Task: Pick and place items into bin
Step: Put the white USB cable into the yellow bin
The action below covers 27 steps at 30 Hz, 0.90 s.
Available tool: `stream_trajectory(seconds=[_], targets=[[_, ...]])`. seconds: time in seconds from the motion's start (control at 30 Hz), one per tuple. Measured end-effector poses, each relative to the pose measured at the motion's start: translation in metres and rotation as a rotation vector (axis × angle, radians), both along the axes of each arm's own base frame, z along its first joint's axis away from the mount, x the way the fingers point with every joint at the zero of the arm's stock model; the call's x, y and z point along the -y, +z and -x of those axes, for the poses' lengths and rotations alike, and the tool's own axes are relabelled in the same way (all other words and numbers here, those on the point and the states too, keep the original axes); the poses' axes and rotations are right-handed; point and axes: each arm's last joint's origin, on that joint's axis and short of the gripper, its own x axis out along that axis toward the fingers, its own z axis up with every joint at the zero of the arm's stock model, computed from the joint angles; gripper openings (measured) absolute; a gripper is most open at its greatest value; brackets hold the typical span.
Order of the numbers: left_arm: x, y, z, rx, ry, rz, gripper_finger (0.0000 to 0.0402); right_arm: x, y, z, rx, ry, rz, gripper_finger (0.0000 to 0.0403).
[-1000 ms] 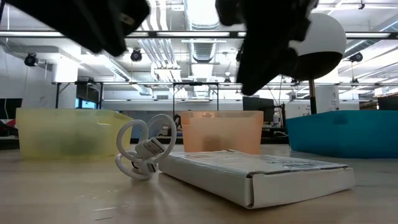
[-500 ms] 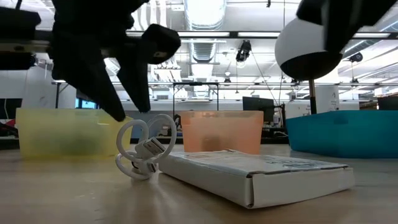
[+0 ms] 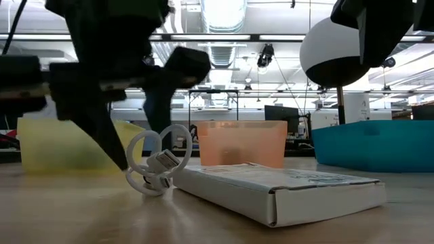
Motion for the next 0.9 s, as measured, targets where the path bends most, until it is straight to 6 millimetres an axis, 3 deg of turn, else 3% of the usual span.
stream_trajectory(seconds=[0.17, 0.4, 0.73, 0.9], targets=[[0.001, -0.003, -0.008, 0.009, -0.028, -0.002, 0.0164, 0.0, -0.001, 0.0, 0.002, 0.0, -0.001, 0.0254], [-0.003, -0.01, -0.004, -0.078, -0.071, 0.035, 0.0157, 0.002, -0.001, -0.001, 0.027, -0.02, 0.028, 0.0249], [-0.004, -0.01, -0.004, -0.074, -0.068, 0.035, 0.0057, 0.007, -0.001, -0.005, 0.035, -0.042, 0.036, 0.0243], [-0.002, -0.001, -0.012, -0.007, -0.054, 0.034, 0.0034, 0.008, -0.001, -0.006, 0.036, -0.047, 0.037, 0.0242]])
